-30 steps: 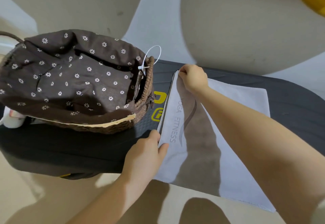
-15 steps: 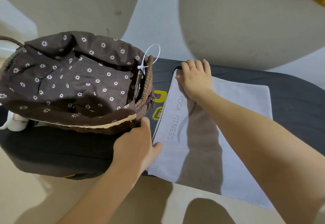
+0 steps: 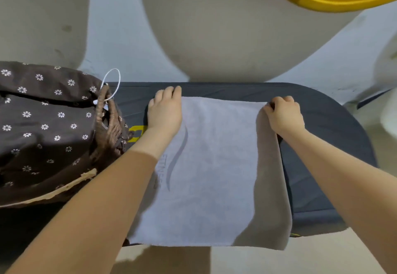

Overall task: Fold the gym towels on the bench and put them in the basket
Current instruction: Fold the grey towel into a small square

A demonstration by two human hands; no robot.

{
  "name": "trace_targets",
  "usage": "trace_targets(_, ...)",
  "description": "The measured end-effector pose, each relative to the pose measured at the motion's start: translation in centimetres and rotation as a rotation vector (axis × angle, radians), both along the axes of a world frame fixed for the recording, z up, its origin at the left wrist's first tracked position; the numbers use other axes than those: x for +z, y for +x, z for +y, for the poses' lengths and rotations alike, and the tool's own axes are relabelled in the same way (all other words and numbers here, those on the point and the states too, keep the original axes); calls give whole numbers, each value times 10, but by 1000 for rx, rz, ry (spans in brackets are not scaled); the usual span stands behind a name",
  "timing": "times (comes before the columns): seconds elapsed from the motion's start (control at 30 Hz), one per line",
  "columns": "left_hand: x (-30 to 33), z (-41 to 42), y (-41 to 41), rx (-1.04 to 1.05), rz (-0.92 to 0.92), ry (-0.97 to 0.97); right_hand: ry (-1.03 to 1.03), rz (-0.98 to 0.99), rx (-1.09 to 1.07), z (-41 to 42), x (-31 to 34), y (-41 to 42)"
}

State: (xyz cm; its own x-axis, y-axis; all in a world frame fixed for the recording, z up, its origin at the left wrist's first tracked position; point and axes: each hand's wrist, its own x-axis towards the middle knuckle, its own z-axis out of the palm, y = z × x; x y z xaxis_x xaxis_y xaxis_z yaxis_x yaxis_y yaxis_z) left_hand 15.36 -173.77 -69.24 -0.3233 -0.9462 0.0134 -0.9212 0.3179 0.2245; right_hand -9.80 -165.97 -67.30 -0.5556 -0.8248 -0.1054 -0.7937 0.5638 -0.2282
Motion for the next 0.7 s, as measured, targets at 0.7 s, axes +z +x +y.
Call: trace_targets(0.7, 39, -42, -17, 246, 122, -63, -328, -491, -213, -35, 37, -20)
